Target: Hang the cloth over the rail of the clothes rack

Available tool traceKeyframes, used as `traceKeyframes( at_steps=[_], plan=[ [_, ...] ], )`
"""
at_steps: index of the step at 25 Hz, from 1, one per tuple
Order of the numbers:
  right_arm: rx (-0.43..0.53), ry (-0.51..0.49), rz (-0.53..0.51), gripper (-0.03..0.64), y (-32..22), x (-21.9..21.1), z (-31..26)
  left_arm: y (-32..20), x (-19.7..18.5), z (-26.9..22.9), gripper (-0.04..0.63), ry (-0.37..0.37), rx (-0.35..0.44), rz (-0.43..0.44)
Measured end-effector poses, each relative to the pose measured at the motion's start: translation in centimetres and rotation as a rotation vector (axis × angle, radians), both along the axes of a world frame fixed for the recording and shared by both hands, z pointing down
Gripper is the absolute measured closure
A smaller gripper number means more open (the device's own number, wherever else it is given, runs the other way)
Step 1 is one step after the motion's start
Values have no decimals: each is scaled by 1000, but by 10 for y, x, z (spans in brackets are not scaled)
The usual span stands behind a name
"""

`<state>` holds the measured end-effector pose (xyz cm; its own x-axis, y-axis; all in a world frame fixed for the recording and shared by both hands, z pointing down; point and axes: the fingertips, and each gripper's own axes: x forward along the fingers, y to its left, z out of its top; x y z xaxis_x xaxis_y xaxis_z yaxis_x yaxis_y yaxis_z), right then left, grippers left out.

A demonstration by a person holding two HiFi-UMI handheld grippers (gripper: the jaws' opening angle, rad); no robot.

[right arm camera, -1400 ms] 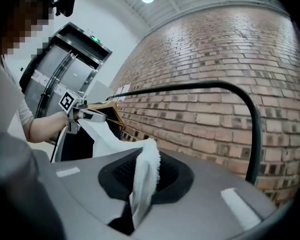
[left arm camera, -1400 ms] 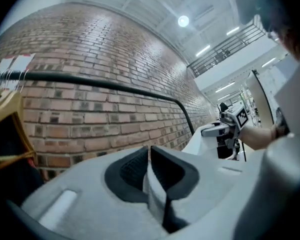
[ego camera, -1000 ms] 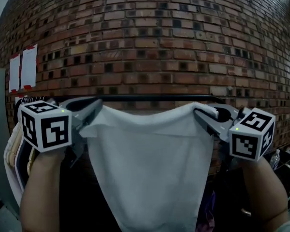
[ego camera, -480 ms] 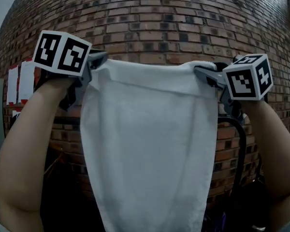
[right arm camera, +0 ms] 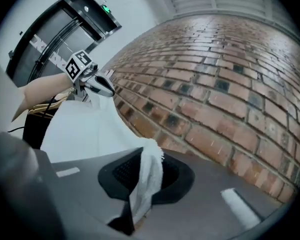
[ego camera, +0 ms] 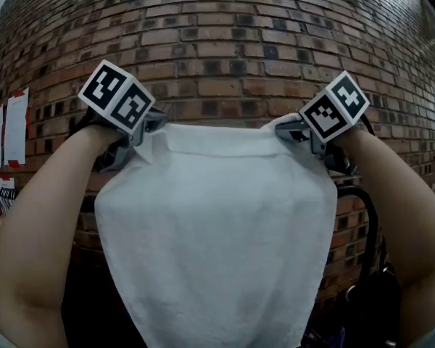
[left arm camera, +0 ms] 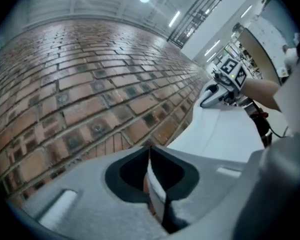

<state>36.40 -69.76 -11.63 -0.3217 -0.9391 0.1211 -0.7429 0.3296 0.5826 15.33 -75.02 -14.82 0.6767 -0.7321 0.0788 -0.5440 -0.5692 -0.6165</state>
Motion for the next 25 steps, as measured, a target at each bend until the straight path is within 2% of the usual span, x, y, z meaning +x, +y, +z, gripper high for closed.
traceKeyframes(
  at_steps=[4,8,12,16,21,25],
  plan=[
    [-152,-28,-10,586,-34,8,31,-29,7,37,581,-122,-119,8],
    [-290,-64,-7,586,-53,14,60,-46,12,70,581,-171,-264,26],
    [-422,-31,-18,586,-61,16,90,-57,18,112,581,-250,-380,32],
    [-456,1,-38,586,-65,11,100,-59,16,129,580,-284,-428,41],
    [-470,30,-42,566,-67,10,107,-58,13,130,575,-247,-458,44],
    [-498,70,-38,489,-68,9,118,-61,13,141,561,-282,-482,45]
  ],
)
